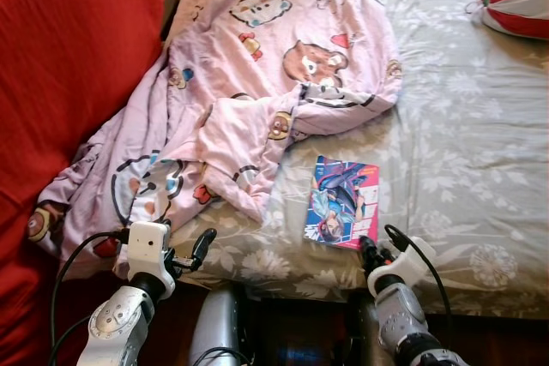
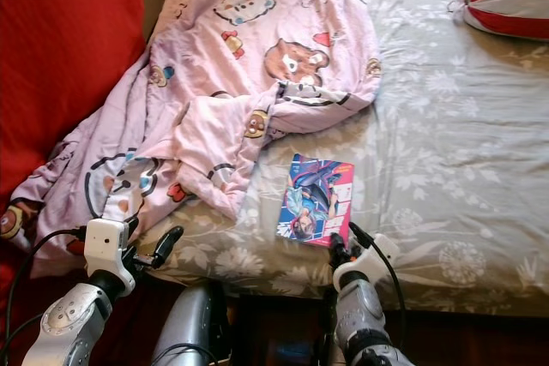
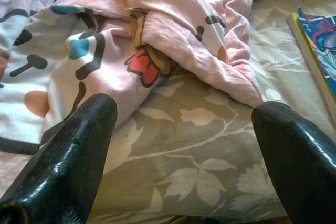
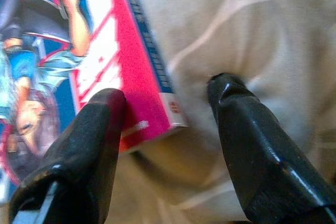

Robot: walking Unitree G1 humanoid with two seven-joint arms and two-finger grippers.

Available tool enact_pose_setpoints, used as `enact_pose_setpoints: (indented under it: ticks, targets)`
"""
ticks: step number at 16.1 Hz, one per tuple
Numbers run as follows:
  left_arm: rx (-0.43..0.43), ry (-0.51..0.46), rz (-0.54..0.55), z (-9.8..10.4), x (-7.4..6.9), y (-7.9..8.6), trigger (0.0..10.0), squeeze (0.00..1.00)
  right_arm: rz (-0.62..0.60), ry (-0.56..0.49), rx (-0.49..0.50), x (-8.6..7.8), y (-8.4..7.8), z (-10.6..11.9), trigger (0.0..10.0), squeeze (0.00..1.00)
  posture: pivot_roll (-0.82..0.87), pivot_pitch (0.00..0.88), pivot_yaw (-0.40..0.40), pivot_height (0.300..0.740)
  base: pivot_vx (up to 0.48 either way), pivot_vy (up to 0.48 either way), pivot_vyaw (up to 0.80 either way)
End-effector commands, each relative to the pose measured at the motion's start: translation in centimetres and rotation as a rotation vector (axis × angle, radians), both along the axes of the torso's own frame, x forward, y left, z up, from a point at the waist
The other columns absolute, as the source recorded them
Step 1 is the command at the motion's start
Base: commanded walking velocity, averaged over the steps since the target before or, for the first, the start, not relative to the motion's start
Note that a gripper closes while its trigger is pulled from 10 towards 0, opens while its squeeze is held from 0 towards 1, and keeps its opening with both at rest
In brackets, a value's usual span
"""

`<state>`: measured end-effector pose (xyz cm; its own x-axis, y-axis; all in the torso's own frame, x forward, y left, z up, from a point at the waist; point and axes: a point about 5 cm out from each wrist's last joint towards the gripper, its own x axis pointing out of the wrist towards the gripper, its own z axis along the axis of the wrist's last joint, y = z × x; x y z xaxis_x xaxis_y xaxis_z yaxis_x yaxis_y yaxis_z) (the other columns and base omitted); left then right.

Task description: Clean up the room

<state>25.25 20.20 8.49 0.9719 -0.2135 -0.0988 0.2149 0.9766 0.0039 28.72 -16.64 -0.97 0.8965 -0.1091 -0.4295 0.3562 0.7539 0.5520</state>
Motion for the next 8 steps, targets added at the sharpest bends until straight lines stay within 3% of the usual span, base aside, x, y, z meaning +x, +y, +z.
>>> enact_pose_setpoints:
  ticks: [1,5,8]
  targets:
    - [0.014,0.031,0.01,-0.7,-0.4,0.3,10.0,0.0,-0.052,0.064,-0.014,-1.5,-0.7,-1.3,10.0,0.0,0.19,0.224,0.067,0.601,0.0,0.0,0.0]
    - [0.01,0.028,0.012,-0.7,-0.1,0.3,10.0,0.0,-0.123,0.054,-0.073,-2.4,-1.5,-1.6,10.0,0.0,0.17,0.213,0.064,0.601,0.0,0.0,0.0]
    - [0.01,0.022,0.014,-0.7,0.0,0.4,10.0,0.0,-0.075,-0.046,-0.099,-1.5,-0.6,-0.5,10.0,0.0,0.17,0.207,0.061,0.601,0.0,0.0,0.0]
